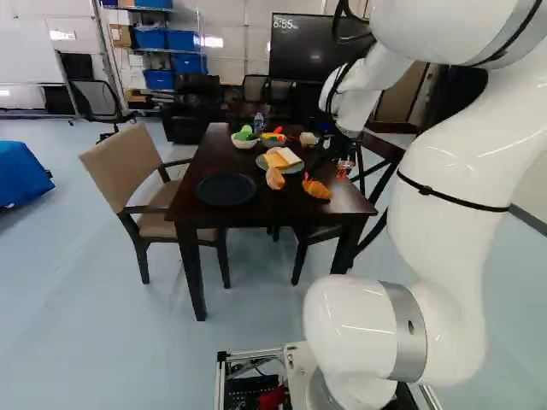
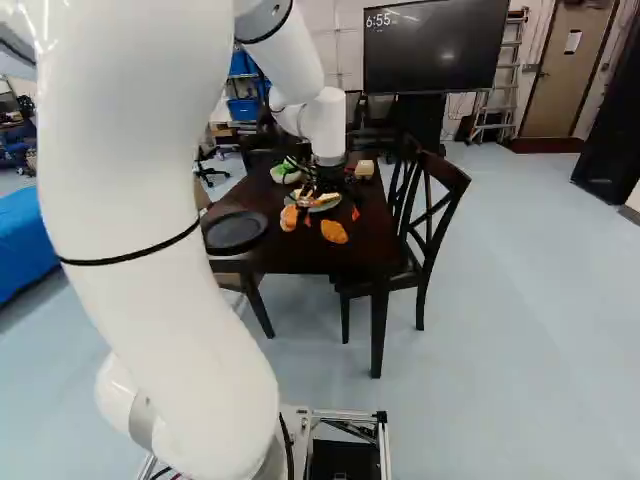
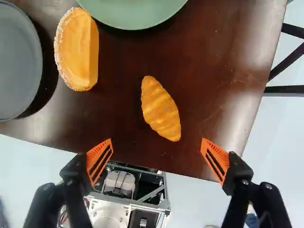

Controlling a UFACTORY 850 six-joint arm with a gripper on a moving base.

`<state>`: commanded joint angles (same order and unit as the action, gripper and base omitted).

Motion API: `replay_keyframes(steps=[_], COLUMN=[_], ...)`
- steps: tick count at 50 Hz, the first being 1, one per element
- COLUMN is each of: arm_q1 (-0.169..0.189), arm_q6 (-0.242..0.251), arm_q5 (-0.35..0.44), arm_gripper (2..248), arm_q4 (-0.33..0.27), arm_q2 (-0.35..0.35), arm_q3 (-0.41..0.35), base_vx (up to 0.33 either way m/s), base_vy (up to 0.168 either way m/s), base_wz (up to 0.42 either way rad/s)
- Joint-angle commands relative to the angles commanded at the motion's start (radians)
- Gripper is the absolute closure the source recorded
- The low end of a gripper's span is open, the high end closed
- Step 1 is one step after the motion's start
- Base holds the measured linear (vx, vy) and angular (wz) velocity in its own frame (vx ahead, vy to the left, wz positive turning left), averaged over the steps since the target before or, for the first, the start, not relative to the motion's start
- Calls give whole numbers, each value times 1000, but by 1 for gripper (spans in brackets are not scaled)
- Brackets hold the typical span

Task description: Move the croissant to the empty plate

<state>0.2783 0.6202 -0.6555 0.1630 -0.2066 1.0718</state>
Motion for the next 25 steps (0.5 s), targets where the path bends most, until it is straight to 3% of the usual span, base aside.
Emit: replay_keyframes(steps=[25], arm_q1=[-10], arm_q6=[0], arm_q5=[0], arm_gripper=[3], arm_q4=[-10], arm_q2=[-84], arm_q3=[52], base_vx=[0], base_vy=[0], base_wz=[0])
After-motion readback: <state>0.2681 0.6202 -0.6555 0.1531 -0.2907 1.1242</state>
